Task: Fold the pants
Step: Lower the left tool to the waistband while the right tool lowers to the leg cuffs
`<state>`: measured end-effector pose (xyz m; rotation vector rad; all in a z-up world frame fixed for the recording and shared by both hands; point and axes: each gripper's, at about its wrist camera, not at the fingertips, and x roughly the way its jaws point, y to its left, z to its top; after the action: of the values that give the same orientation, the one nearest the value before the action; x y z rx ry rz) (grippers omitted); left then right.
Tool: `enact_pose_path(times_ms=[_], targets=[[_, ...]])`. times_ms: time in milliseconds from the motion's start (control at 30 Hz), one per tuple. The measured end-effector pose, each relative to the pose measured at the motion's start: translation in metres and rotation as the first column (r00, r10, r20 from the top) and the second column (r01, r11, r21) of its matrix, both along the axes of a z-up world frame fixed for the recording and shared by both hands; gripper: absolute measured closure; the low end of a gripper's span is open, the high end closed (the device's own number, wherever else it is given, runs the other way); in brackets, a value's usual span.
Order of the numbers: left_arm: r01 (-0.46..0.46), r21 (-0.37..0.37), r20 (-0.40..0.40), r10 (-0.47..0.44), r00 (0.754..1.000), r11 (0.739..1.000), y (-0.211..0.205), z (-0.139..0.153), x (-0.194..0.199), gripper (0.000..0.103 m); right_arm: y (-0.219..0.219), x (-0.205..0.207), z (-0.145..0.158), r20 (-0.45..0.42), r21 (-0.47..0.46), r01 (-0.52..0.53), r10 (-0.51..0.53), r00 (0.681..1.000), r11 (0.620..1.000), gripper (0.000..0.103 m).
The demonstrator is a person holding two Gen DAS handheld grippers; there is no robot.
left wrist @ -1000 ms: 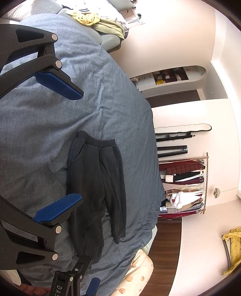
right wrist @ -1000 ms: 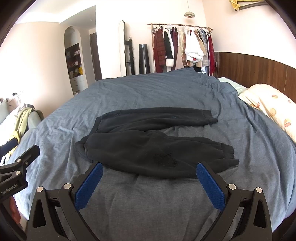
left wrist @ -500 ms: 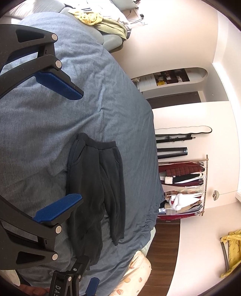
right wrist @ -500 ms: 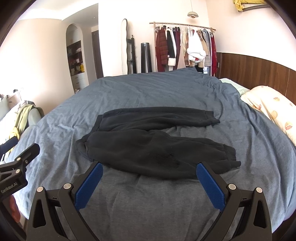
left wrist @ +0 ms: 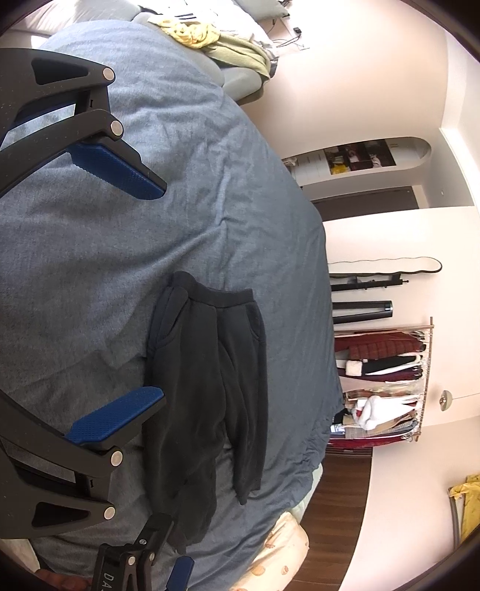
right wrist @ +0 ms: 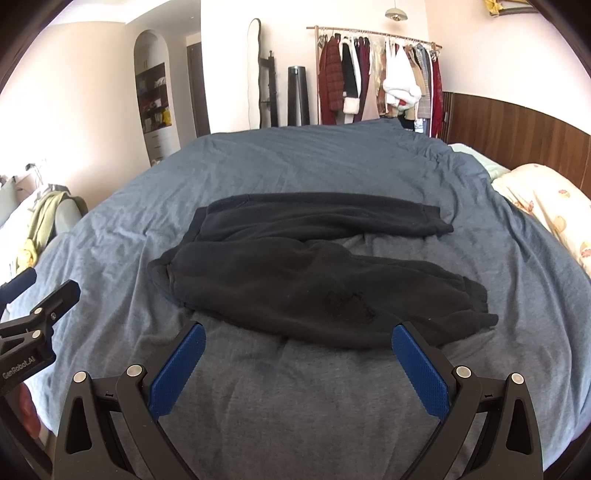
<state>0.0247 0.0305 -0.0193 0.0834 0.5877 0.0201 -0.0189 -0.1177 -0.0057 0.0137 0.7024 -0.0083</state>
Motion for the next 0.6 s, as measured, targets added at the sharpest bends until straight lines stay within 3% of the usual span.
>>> enact_pose_path(times_ms=[400,600], targets=[[-0.04,0.032,-0.064,0.042,0.997,0.999,0.001,-0.031,0.042,0.0,-0.002,0.037,-0.035,-0.075,0.023,-0.008,0.01,0.997,1.0,0.001],[-0.051,0.041,-0.072,0.054,0.996,0.998,-0.002,-0.039,0.065,0.001,-0.006,0.064,-0.056,-0.144,0.078,-0.014,0.025,0.989,0.997,0.001]])
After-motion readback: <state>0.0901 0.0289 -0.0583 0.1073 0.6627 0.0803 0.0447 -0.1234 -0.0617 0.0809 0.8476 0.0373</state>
